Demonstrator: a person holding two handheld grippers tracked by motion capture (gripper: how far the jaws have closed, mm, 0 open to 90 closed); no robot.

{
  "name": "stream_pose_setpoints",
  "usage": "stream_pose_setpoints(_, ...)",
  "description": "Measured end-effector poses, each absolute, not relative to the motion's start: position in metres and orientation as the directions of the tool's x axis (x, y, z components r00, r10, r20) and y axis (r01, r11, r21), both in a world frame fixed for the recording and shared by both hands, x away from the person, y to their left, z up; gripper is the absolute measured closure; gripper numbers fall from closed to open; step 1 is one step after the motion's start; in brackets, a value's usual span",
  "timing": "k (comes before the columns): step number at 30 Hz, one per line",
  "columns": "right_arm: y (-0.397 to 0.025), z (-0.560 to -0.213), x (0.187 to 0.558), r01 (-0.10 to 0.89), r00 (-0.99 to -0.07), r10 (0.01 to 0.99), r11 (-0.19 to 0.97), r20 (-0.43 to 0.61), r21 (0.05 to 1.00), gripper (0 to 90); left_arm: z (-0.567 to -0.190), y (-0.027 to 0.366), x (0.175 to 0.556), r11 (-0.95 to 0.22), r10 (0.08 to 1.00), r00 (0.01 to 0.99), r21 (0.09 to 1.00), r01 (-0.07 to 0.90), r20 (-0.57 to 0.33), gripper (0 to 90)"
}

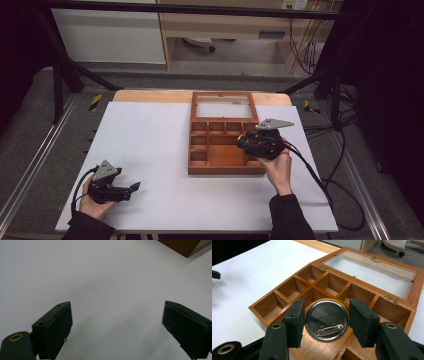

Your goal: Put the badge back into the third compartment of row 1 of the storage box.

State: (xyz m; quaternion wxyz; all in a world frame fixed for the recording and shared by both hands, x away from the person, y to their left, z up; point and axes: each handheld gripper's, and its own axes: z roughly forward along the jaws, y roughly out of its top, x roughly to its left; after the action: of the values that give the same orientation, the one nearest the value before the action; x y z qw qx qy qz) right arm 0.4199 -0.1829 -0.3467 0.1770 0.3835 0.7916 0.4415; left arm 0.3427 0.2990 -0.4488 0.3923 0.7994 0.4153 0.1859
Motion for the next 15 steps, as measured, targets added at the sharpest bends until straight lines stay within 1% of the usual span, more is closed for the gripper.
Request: stream_pose_setpoints(15,-0.174,-0.354,0.445,0.468,-0.622,0.781,0.303,0.066,0.83,48.8,-0.449,0.299,0.343,-0.346,0.811,0.584,0.781,0.52,-0.029,8.8)
